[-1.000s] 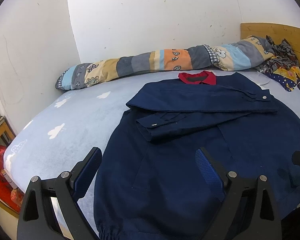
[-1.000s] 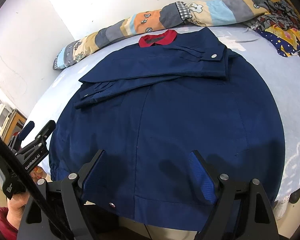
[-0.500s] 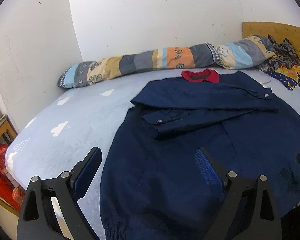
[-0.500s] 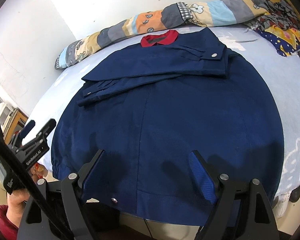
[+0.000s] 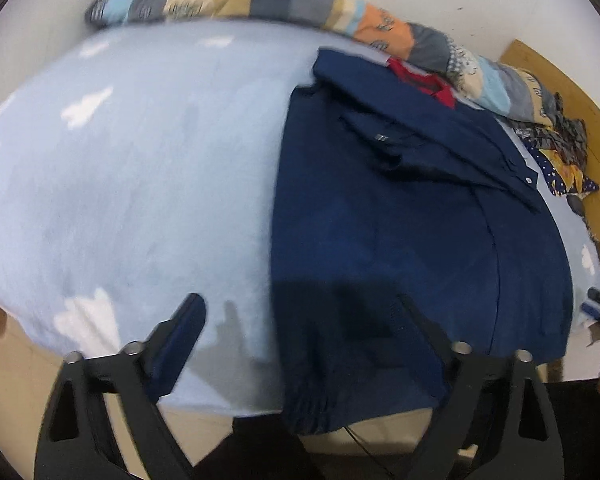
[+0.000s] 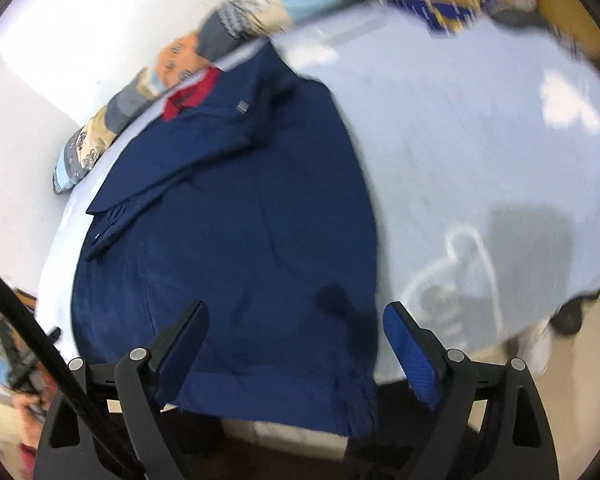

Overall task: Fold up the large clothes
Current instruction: 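Grasp the elastic jacket hem with both tools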

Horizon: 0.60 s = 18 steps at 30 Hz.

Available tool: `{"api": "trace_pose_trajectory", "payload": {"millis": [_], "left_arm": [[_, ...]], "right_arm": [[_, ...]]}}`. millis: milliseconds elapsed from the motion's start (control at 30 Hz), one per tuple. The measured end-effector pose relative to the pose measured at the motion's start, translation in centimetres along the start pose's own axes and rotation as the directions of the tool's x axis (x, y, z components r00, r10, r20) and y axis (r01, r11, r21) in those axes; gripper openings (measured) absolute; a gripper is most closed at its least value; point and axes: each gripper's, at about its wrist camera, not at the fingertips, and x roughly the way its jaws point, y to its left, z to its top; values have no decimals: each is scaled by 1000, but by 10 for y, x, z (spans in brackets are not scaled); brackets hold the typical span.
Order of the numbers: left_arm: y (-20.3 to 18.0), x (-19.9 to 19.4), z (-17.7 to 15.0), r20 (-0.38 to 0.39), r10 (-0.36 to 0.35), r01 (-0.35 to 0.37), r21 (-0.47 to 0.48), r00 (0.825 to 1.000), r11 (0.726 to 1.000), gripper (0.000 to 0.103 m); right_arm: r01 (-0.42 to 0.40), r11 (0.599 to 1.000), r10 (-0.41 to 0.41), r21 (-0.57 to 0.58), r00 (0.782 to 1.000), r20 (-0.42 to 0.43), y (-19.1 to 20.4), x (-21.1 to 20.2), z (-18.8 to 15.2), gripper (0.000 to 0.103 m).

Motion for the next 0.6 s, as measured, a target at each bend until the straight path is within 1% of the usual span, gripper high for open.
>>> {"api": "trace_pose_trajectory", "payload": {"millis": [33, 67, 100, 133, 200, 267, 367, 400, 500, 600], "left_arm": [[6, 3, -1, -13, -20, 19, -32, 1000, 999, 65], [10, 6, -2, -29, -46, 44, -58, 999, 997, 61], [13, 10, -5, -48, -73, 68, -83, 996, 994, 58], [13, 12, -7, -57, -75, 70, -89, 996, 994, 54], [7, 15, -11, -71, -81, 76, -71, 994, 995, 51], [0, 19, -13, -87, -89, 85, -47, 992, 995, 46], [-4, 27, -19, -117, -91, 87, -40, 989, 995, 44], [-3, 31, -20, -134, -88, 82, -50, 987, 995, 44], [4, 38, -24, -162, -127, 111, -107, 978, 988, 44], [6, 42, -27, -174, -146, 124, -129, 974, 984, 44]], "right_arm": [[-11, 999, 11, 45, 1000, -9, -11, 1, 0, 92], [-12, 997, 13, 76, 1000, -13, -18, 3, 0, 92], [-12, 995, 14, 104, 1000, -20, -25, 5, 0, 92], [-18, 991, 21, 132, 999, -27, -32, 6, 0, 92], [-43, 983, 52, 179, 998, -43, -43, 11, -1, 92], [-54, 979, 66, 197, 996, -58, -47, 16, -1, 92], [-59, 980, 75, 189, 994, -77, -47, 20, -2, 92], [-54, 981, 71, 186, 994, -83, -46, 23, -2, 92], [-31, 984, 53, 178, 991, -121, -43, 34, -3, 92], [-45, 982, 78, 186, 982, -174, -39, 48, -10, 91]]}}
